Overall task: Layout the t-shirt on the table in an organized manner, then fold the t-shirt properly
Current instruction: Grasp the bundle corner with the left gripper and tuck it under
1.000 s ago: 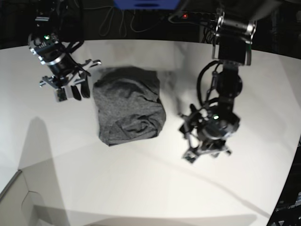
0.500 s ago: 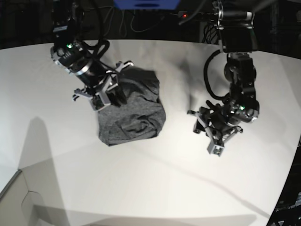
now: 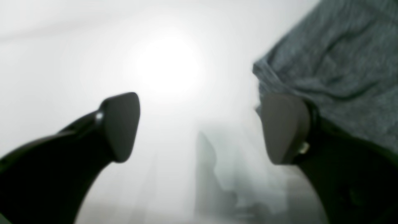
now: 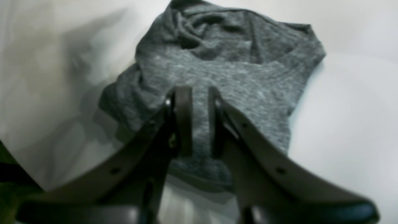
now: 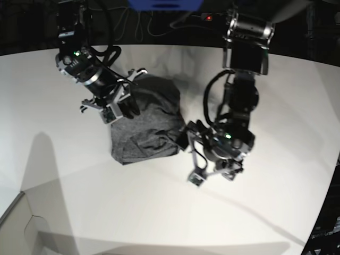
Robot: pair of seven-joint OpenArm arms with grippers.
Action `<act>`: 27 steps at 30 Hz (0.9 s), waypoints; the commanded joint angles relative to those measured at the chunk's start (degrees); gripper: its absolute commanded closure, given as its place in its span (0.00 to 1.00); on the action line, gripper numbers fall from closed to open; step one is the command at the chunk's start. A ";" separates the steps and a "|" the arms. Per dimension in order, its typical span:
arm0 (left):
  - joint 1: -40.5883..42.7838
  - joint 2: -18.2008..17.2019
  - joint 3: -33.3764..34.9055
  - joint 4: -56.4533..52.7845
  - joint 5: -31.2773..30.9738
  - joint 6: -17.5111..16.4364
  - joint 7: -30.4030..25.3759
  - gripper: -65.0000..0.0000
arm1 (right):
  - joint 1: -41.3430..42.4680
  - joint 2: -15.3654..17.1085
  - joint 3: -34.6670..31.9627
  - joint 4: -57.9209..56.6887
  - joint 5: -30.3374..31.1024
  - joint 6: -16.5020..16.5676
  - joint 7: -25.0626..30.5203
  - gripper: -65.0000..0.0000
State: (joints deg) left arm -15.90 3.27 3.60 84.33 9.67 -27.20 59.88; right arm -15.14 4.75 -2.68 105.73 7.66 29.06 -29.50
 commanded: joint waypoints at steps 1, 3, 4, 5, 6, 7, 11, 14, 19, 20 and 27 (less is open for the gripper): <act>-1.73 1.35 0.14 0.63 0.39 -0.01 -1.64 0.05 | 0.32 0.21 0.08 0.95 0.47 0.26 1.32 0.88; -1.46 3.28 0.14 -0.77 1.45 -0.10 -1.72 0.05 | 0.32 0.21 0.00 0.95 0.47 0.26 1.32 0.88; -1.46 3.90 -0.04 -1.57 1.36 -0.18 -1.72 0.05 | 0.41 0.21 0.00 0.95 0.47 0.26 1.32 0.88; -1.46 4.34 -0.30 -2.36 1.27 -0.27 -1.81 0.05 | 0.41 0.21 0.00 0.95 0.47 0.26 1.32 0.88; -1.55 4.69 -0.39 -3.06 1.27 -0.27 -1.81 0.05 | 0.41 0.21 0.00 0.95 0.47 0.26 1.32 0.88; -1.55 5.04 -0.39 -3.94 1.27 -0.27 -1.99 0.05 | 0.41 0.21 0.00 0.95 0.47 0.26 1.32 0.88; -1.29 5.73 -0.47 -6.49 1.27 -0.18 -5.77 0.05 | 0.41 0.21 0.00 0.95 0.47 0.26 1.32 0.88; -1.20 5.73 -1.44 -8.34 1.27 -0.18 -6.82 0.05 | 0.41 0.21 0.00 0.95 0.47 0.26 1.32 0.88; -1.20 5.73 -4.69 -10.27 1.19 -0.71 -8.40 0.23 | 0.23 0.21 0.00 0.95 0.47 0.26 1.32 0.88; -1.20 5.73 -4.87 -10.53 1.19 -0.71 -9.11 0.31 | 0.23 0.21 0.00 0.95 0.47 0.26 1.32 0.88; -1.64 5.73 -4.78 -14.14 -7.61 -0.62 -9.81 0.60 | 0.06 0.21 0.00 0.95 0.47 0.26 1.32 0.88</act>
State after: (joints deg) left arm -15.90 8.58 -1.30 69.30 2.68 -27.86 51.05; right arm -15.33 4.80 -2.74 105.73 7.66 29.08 -29.74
